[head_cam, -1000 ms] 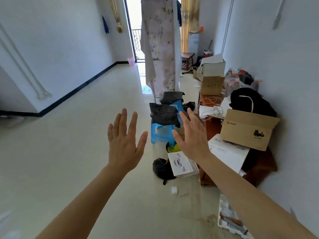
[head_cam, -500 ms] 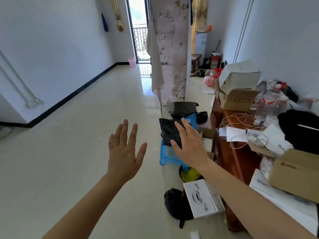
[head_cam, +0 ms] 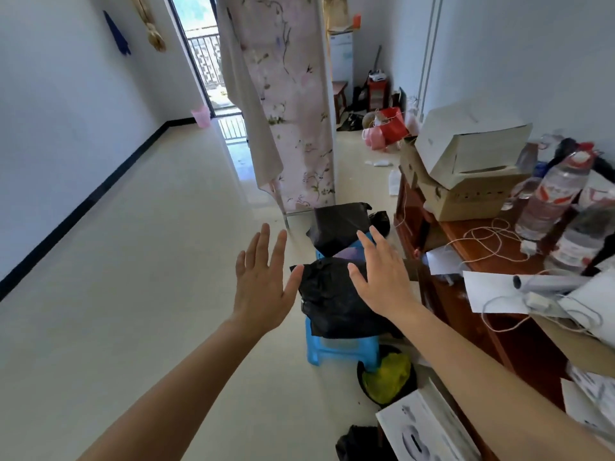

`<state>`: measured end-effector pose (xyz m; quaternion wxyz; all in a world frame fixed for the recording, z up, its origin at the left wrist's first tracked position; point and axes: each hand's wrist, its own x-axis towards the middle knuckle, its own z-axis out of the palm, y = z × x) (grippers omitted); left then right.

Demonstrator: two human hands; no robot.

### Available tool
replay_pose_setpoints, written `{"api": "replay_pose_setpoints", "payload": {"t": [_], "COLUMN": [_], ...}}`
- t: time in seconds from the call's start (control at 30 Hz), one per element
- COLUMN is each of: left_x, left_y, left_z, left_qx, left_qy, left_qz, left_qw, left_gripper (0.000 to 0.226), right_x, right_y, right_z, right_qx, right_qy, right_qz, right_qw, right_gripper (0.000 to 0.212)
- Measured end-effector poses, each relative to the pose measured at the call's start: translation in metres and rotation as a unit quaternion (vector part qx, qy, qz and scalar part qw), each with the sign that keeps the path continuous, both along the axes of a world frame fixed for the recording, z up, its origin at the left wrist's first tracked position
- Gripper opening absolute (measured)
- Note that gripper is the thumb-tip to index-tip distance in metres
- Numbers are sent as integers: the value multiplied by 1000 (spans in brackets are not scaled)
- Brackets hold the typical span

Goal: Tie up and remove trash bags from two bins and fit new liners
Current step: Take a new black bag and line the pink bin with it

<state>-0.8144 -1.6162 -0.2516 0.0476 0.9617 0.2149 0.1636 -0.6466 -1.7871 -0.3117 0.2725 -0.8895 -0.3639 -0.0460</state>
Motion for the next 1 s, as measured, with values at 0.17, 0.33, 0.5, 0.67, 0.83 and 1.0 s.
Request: {"api": "replay_pose_setpoints", "payload": {"t": [0.17, 0.33, 0.5, 0.67, 0.83, 1.0], "left_x": [84, 162, 270, 371, 430, 444], "left_y": [73, 144, 200, 220, 215, 202], "left_z": [-12, -53, -124, -200, -274, -364], "left_qx": [1, -20, -36, -67, -87, -80], "left_qy": [45, 81, 154, 248, 285, 329], "left_qz": [-41, -66, -136, -215, -283, -366], "left_qw": [998, 994, 978, 942, 912, 867], "left_gripper": [67, 67, 65, 64, 57, 59], "right_x": [74, 133, 182, 207, 212, 215], "right_y": [50, 85, 108, 116, 126, 146], "right_z": [-8, -40, -94, -141, -206, -298], "right_qx": [-53, -103, -148, -187, -232, -230], "right_qy": [19, 51, 137, 228, 282, 344], "right_qz": [-26, -72, -154, -270, -310, -294], "right_qw": [998, 991, 967, 916, 878, 862], "right_gripper": [66, 65, 72, 71, 67, 67]}}
